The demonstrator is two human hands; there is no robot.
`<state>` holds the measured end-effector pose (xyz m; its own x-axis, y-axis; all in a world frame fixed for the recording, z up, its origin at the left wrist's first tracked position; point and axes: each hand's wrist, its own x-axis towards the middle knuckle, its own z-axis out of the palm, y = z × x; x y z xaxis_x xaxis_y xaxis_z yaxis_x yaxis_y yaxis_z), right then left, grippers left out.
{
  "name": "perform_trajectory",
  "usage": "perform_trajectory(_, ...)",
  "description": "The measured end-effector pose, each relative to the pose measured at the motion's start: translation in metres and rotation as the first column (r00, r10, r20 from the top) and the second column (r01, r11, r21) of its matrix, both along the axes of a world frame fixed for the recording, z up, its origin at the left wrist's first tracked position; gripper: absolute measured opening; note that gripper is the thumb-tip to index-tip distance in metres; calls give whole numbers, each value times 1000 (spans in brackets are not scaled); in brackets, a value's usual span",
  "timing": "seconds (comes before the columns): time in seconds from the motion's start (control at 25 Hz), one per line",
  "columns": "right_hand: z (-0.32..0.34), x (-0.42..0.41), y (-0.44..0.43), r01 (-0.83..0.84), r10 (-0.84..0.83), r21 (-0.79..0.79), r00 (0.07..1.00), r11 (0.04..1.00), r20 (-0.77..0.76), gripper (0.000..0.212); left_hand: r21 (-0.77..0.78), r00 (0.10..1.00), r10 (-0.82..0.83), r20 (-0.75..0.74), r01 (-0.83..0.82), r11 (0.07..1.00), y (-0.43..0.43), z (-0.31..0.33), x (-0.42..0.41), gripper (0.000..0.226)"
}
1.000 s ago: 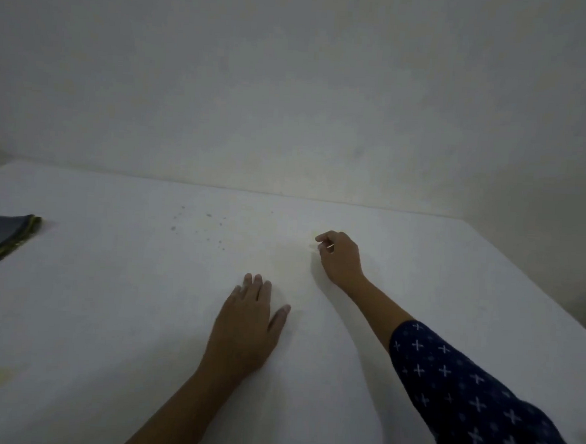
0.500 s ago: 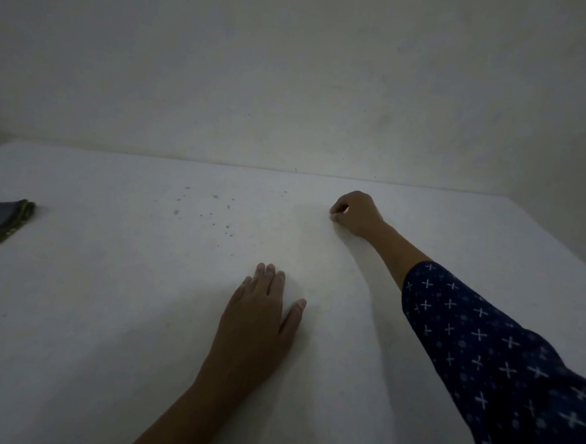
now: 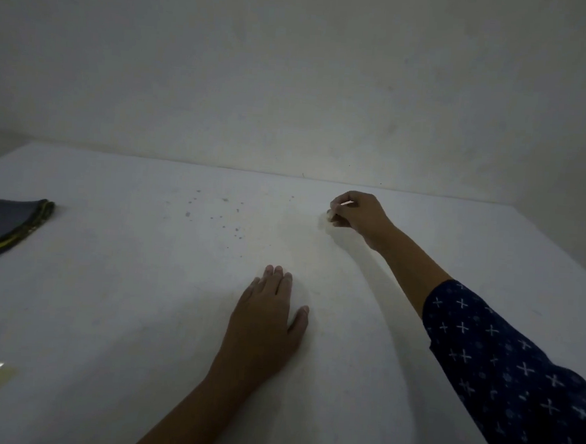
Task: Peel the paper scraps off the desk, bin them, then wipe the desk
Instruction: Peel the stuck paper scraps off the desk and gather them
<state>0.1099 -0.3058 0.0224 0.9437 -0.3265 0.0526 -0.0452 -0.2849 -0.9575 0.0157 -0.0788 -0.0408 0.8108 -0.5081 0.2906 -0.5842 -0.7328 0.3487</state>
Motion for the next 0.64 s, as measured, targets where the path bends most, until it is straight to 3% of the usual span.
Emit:
perform_trajectory(0.08,13,-18,22,-93,89,167,996,982,31,7,-18,999,7,-32,-8,1000,0,1,-2,69)
perform_trajectory(0.16,26,-38,46,-149,137,230,988,962,69,6,-74,998,7,-66,-12,997,0,4,-2,66)
perform_trajectory(0.28,41,-70,80,-182,154,300,982,937,113,10,-281,995,-21,-100,-8,960,3,13,-6,67)
perform_trajectory(0.44,47,-108,124,-226,184,333,971,915,151,16,-683,973,-53,-226,-120,721,31,36,-23,49)
perform_trajectory(0.64,45,-129,176,-289,251,319,955,903,156,23,-855,913,-164,-374,-272,441,91,71,-35,26)
